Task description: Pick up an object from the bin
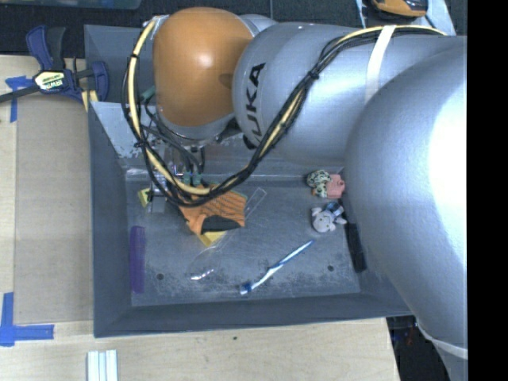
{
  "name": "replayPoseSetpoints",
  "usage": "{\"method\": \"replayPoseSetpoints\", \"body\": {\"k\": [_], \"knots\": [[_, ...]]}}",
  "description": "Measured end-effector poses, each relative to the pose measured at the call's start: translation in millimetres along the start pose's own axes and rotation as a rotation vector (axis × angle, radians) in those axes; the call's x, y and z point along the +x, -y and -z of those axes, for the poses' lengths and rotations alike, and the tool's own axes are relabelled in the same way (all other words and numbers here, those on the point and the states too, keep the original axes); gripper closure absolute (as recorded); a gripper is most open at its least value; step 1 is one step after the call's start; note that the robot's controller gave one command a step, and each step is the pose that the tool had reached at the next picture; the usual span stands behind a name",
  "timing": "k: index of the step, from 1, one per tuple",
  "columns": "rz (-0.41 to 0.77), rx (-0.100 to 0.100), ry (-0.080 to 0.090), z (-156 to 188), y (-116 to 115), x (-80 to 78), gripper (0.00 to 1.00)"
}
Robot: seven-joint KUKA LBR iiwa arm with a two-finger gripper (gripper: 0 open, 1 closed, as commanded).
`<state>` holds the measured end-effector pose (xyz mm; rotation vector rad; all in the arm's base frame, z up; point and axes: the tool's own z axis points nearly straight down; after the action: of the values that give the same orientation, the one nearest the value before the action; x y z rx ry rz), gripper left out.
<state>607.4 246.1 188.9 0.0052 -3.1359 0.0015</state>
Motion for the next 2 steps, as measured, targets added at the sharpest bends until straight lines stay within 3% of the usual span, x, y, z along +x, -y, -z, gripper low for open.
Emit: {"method": "replayPoseSetpoints", "body": {"k": [1, 2], "knots": [[-0.004, -0.002, 0.008, 5, 1, -2.3, 0.00], [-0.091, -0.004, 0.012, -74, 64, -14.0, 0.00]]}}
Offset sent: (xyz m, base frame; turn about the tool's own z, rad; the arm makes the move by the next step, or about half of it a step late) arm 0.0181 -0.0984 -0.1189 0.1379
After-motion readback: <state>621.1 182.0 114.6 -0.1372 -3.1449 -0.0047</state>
